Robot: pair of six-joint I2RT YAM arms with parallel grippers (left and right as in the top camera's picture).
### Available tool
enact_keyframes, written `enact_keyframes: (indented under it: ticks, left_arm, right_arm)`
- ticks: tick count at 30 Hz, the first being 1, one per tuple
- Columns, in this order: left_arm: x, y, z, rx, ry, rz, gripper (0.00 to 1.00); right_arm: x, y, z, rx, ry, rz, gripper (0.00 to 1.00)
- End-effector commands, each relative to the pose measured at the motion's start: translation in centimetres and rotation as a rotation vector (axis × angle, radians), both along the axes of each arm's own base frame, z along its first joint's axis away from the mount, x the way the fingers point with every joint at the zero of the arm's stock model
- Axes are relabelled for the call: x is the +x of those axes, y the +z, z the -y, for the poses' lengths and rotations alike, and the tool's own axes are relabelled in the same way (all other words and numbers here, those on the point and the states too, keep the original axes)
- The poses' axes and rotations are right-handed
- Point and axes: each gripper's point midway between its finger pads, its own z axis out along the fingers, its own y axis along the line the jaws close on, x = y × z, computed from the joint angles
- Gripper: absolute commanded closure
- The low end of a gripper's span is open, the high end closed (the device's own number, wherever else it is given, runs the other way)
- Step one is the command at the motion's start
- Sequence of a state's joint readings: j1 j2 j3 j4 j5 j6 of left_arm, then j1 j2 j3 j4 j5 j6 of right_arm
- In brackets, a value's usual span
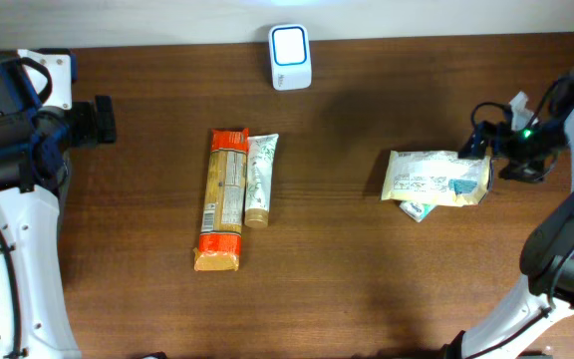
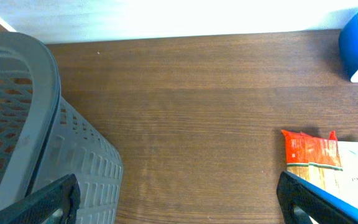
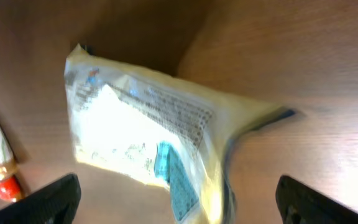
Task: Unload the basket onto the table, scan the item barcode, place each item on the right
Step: 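Place the snack bag on the table right side and release, then reach the right gripper to the white tube and grasp it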
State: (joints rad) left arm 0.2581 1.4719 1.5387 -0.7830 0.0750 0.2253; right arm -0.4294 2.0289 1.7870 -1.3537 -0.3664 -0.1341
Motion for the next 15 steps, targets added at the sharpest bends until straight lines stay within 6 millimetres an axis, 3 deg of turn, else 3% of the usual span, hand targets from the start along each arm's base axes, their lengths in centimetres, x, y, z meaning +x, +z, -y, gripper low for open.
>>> enact_keyframes:
  ticks: [1,2,4,6,7,8,10,13,15]
  left_arm:
    - [0.1,0.3,0.1,0.009,-0.015,0.007,0.01]
    - [0.1,0.3,0.1,0.009,-0.015,0.007,0.01]
    - [0.1,0.3,0.1,0.009,-0.015,0.007,0.01]
    - [0.1,0.3,0.1,0.009,-0.015,0.007,0.01]
    - [0.1,0.3,0.1,0.009,-0.015,0.007,0.01]
    - [0.1,0.3,0.1,0.009,-0.015,0.007,0.01]
    - [0.1,0.3,0.1,0.009,-0.015,0.007,0.01]
    - [0.1,0.3,0.1,0.009,-0.015,0.007,0.01]
    - [0.1,0.3,0.1,0.009,-0.015,0.007,0.01]
  right_arm:
    - [1.9,6.5,1.6,-0.128,-0.041,0.093,0.01]
    - [2.9,8.4,0.0,-0.089,-0.046,0.14,0.02]
    - [4.8,10.6,-6.1,0.128,0.046,0.245,0.02]
    - [6.1,11.0,-12.1,0.238,0.197,0.312,0.01]
    - [6.5,10.4,-15.6,0.243,0.282,0.326,0.0]
    - [6.6,9.8,-18.2,0.25,0.345,0.334,0.07]
    - [5.7,6.8,-26.9,0.268,0.516,0.33,0.2]
    - [4.6,1.8,-33.2,0.234,0.477,0.277,0.2]
    - [3.9,-0.3,-36.2,0.263,0.471,0.286,0.2]
